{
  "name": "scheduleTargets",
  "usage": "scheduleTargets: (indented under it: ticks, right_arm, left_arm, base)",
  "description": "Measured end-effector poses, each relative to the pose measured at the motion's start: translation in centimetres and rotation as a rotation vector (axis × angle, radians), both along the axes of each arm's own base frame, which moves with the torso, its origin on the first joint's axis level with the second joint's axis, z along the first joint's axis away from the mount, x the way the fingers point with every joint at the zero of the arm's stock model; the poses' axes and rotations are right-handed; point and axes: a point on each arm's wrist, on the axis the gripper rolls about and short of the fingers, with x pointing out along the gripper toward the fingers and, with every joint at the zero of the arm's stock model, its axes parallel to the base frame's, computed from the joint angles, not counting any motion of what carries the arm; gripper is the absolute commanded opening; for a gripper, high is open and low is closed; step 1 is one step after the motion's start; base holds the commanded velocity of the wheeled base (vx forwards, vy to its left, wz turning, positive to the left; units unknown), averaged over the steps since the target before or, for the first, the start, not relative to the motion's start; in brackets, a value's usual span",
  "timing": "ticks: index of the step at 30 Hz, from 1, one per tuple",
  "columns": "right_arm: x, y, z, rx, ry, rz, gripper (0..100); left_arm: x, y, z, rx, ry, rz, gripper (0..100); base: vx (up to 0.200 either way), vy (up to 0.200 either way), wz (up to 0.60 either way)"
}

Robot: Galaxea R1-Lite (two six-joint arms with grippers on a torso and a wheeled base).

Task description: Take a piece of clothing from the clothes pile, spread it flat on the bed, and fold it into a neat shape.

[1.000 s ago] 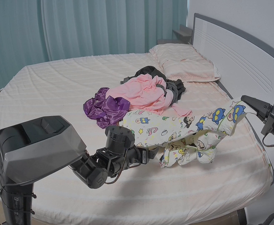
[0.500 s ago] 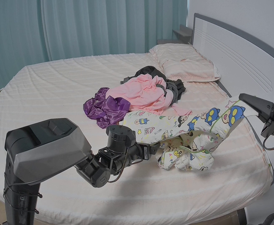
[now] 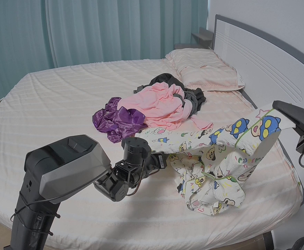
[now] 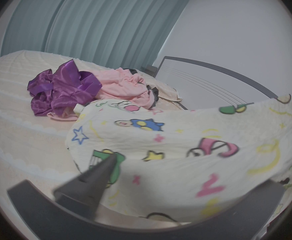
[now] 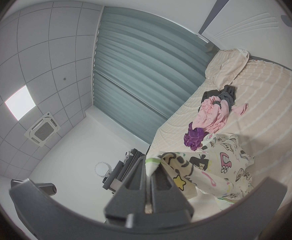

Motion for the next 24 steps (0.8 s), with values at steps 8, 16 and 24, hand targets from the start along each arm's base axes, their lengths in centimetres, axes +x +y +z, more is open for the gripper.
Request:
scheduleTargets:
  ticks: [8,16,24]
  right_arm:
    - [1.0,-0.8,-1.1,-0.021,0.04,-0.072,0]
    - [2.4,-1.0,-3.2,-0.061,0.124,-0.113,0]
    - [4.6,-0.5,-3.6,-0.06,0.119,-0.141,0]
  left_arm:
    - [-0.6,2.4,-1.6,0.027,0.064,0.046,0]
    - [-2.7,5.4,0.9,0.013,0.095,0.119,0]
    - [-6.3,6.8,8.2,-0.086,0.015,0.18,0]
  base:
    - [0.0,0.0,0.0]
    - [0.0,0.0,0.0]
    - [0.0,0.0,0.0]
